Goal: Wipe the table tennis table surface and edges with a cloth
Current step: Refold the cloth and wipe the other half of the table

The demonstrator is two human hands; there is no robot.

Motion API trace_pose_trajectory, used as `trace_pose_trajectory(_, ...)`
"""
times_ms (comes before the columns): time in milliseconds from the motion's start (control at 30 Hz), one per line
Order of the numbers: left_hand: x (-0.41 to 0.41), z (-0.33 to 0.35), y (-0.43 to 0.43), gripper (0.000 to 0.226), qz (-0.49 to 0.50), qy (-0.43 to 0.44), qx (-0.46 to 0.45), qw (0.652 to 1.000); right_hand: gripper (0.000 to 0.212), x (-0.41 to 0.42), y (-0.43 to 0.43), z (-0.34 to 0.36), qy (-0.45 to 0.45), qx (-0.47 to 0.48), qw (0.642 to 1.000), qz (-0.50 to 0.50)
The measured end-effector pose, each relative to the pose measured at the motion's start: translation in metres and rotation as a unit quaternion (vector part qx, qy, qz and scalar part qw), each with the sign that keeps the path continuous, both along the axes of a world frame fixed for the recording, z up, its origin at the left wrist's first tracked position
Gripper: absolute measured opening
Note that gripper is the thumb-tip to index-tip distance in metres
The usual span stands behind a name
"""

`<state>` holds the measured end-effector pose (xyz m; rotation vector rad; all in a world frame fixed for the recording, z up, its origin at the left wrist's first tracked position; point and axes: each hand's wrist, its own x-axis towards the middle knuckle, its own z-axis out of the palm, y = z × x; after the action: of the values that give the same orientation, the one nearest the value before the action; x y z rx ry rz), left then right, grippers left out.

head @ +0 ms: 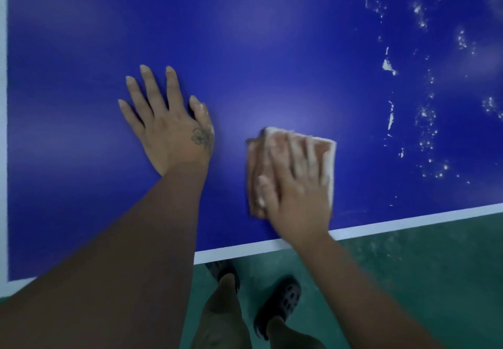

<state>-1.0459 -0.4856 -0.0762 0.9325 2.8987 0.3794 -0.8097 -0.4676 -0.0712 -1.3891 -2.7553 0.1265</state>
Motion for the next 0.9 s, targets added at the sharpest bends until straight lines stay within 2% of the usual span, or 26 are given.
trace_pose_trajectory(133,0.001,0.006,-0.003,0.066,-0.006,-0.010,0.017,1.000,0.065,0.026,-0.017,-0.001,0.035,-0.027,0.994,0.099)
trace_pose_trajectory(200,0.004,0.009,-0.007,0.063,-0.014,-0.016,0.036,0.999,0.066,0.056,0.001,0.001,0.019,-0.020,0.994,0.107)
trace_pose_trajectory(400,0.054,0.023,-0.014,0.051,-0.069,-0.062,0.106,0.990,0.066,0.152,0.072,0.009,-0.025,-0.007,0.999,-0.029)
trace_pose_trajectory(533,0.115,0.028,0.003,0.047,-0.099,-0.096,0.141,0.980,0.066,0.141,0.081,0.011,-0.030,0.004,0.997,-0.066)
trace_pose_trajectory(667,0.152,0.025,0.029,0.043,-0.114,-0.102,0.195,0.969,0.063,0.110,0.046,0.001,0.017,-0.016,0.997,0.069)
trace_pose_trajectory(767,0.169,0.018,0.040,0.050,-0.118,-0.057,0.135,0.982,0.064,0.134,0.052,-0.002,0.046,-0.026,0.989,0.141)
trace_pose_trajectory(900,0.183,0.006,0.043,0.061,-0.112,0.013,0.053,0.992,0.066,0.198,0.100,0.002,0.014,-0.016,0.992,0.121)
